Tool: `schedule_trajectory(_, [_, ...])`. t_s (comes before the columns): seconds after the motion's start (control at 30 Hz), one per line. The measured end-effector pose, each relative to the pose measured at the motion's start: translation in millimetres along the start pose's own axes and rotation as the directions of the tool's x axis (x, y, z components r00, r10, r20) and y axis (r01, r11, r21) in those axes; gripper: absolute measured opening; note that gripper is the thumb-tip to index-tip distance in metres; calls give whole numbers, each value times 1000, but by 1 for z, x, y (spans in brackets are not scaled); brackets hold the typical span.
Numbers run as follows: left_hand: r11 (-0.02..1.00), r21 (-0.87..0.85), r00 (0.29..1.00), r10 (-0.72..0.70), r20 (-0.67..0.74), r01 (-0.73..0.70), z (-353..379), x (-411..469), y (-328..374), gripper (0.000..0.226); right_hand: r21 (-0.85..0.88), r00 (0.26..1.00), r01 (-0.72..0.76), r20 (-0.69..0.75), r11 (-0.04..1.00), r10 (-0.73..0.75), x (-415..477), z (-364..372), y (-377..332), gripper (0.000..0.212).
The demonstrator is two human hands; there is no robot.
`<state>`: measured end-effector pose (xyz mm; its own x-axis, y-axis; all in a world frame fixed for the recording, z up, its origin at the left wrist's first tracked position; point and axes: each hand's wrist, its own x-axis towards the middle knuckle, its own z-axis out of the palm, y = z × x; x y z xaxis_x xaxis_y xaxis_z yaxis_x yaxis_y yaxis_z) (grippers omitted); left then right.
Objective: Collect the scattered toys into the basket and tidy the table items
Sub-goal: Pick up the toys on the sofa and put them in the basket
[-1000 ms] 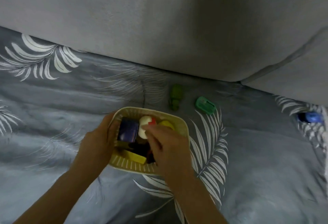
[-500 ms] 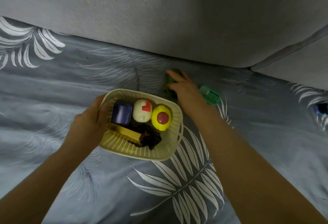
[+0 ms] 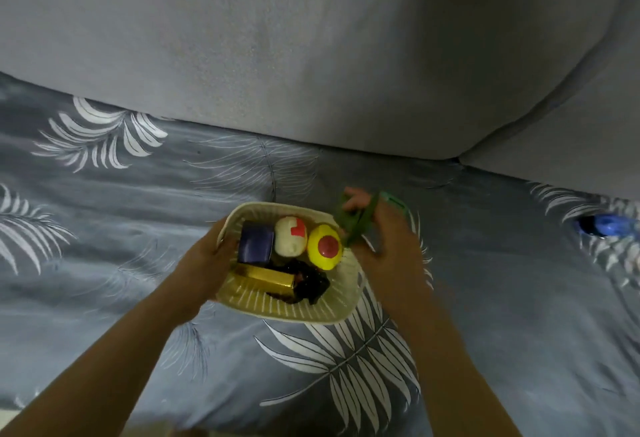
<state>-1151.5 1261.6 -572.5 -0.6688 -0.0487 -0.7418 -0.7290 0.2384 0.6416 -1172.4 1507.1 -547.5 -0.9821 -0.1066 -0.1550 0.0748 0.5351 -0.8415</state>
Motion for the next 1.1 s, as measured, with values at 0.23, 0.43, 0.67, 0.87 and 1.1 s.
schedule_trajectory(0.23, [995, 72, 998, 66, -14, -65, 15, -86, 34, 18, 27, 990, -45, 138, 999, 41, -85, -64, -48, 37])
schedule_trajectory(0.43, [988, 102, 993, 120, -21, -117, 23, -144, 56, 44, -172, 978, -108, 157, 979, 136, -144, -83, -70, 47])
schedule_trajectory(0.67, [969, 138, 978, 206, 0, -205, 27, -200, 75, 30, -273, 1000, 13, 24, 962, -7, -196, -97, -114, 55])
schedule_trajectory(0.87, [972, 84, 975, 216, 45, -219, 41, -243, 85, 32, -300, 982, -125, -173, 946, 75, -213, -110, -119, 62])
schedule_trajectory(1.1, [974, 14, 970, 225, -93, -224, 123, -264, 99, 27, -163, 997, -44, -63, 986, 34, -221, -189, -90, 49])
